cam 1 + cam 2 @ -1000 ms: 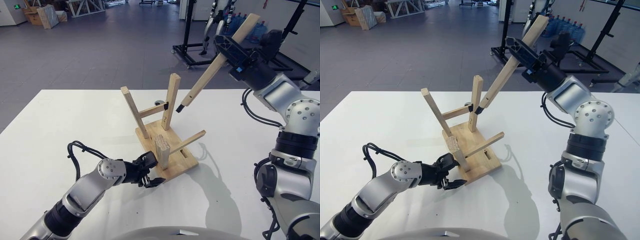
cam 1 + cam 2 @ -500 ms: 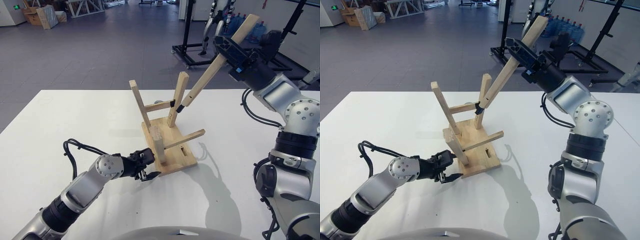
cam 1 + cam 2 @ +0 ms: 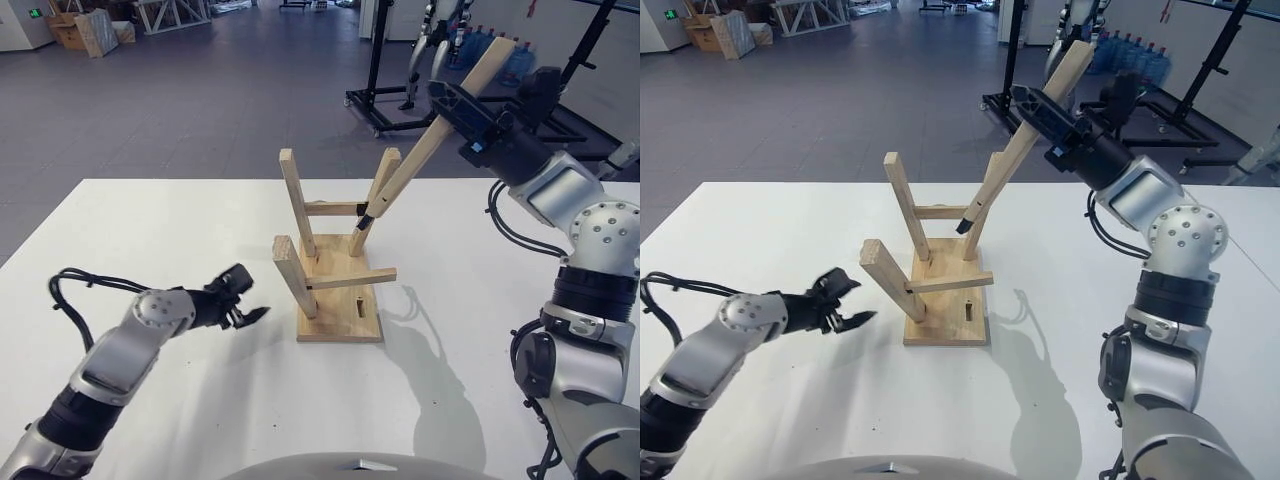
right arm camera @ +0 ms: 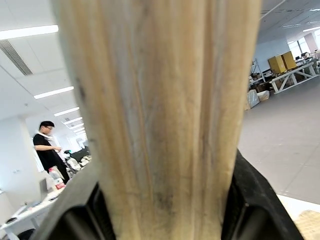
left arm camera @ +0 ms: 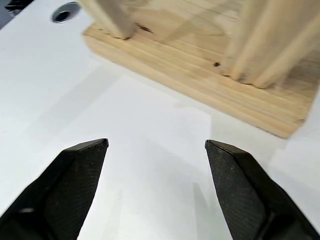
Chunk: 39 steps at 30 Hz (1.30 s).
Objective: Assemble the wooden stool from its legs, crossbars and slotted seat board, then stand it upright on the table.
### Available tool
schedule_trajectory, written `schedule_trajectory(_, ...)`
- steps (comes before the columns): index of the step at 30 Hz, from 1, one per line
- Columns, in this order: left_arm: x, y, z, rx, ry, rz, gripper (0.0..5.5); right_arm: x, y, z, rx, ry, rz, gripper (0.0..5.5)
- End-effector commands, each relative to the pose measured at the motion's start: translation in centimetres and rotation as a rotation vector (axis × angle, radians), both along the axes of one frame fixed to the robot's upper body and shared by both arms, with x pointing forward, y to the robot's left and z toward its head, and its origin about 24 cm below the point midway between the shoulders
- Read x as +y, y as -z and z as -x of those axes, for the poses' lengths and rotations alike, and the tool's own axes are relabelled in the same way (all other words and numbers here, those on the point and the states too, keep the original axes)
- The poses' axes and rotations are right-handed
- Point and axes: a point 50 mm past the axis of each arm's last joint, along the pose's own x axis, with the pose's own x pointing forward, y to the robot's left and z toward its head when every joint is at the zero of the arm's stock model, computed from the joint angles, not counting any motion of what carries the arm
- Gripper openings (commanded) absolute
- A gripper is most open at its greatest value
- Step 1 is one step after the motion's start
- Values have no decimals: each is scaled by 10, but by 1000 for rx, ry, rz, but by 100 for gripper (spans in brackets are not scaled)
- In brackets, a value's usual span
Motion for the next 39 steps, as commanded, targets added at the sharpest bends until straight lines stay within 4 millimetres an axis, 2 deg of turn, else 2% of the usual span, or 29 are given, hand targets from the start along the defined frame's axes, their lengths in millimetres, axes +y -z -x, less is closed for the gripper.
schedule_trajectory(1, 41, -23, -7, -53, -182, 75, 355, -31, 7, 23, -129, 89, 246, 205)
schedule_trajectory(4, 60, -24, -3, -60, -263, 102, 355, -36, 34, 39, -185, 90, 327, 205)
schedule_trajectory(8, 61, -11, 4, -22, -273, 112, 355, -15, 81, 50, -168, 57, 321, 205)
schedule_trajectory(12, 65, -7, 2, -8, -268, 106, 355, -3, 108, 52, -58, -8, 245, 205)
schedule_trajectory(15, 67, -7, 1, -3, -261, 96, 355, -11, 114, 48, 78, -26, 176, 205)
schedule_trajectory(18, 68, -6, 2, 2, -257, 85, 355, -28, 106, 52, 10, -2, 174, 205)
schedule_trajectory(20, 69, -5, 1, 2, -257, 80, 355, -33, 105, 55, -73, -7, 188, 205)
schedule_trajectory(24, 70, -2, 1, 3, -253, 66, 355, -26, 119, 52, -228, 40, 141, 205)
schedule_trajectory(29, 70, 1, 0, 12, -243, 61, 355, -18, 134, 53, -350, -3, -41, 205)
schedule_trajectory(35, 70, 3, -1, 23, -228, 56, 355, -23, 145, 55, -340, -105, -99, 205)
schedule_trajectory(39, 68, 3, -2, 24, -217, 59, 355, -16, 150, 51, -329, -161, -96, 205)
